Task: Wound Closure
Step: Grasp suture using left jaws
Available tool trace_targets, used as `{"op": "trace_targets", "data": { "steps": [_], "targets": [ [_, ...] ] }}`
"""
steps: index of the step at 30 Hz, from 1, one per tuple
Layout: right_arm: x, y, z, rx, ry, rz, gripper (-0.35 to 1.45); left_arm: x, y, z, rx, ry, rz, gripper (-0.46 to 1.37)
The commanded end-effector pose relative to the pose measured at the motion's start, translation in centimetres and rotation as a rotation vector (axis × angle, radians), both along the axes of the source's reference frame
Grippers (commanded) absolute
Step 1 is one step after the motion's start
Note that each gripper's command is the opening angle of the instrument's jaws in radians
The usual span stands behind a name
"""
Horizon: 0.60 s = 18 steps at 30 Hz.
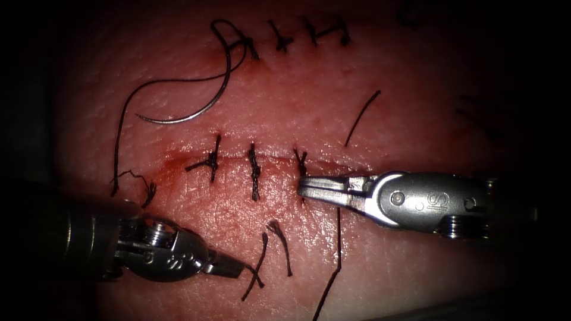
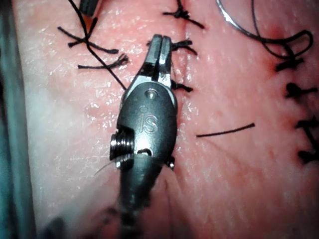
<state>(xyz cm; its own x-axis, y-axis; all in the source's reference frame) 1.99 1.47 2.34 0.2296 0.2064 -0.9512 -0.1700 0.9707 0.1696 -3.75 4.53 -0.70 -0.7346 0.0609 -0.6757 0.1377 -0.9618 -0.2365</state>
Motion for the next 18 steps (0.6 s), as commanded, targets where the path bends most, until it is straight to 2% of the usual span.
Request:
{"op": "trace_targets", "data": {
  "steps": [1,11,14,18],
  "targets": [
    [0.00,0.00,0.00,-0.001,-0.001,0.005,-0.35,0.00,0.00,-0.01,0.006,-0.004,0.001,-0.33],
    [-0.02,0.05,0.03,-0.001,-0.004,0.008,-0.35,-0.08,0.01,-0.22,0.041,-0.144,-0.043,0.92],
    [-0.02,0.06,0.04,-0.001,-0.005,0.009,-0.35,-0.14,0.00,-0.29,0.038,-0.185,-0.042,1.07],
    [-0.03,0.08,0.05,-0.001,-0.006,0.010,-0.35,-0.21,-0.02,-0.36,0.040,-0.223,-0.036,1.13]
  ]
}}
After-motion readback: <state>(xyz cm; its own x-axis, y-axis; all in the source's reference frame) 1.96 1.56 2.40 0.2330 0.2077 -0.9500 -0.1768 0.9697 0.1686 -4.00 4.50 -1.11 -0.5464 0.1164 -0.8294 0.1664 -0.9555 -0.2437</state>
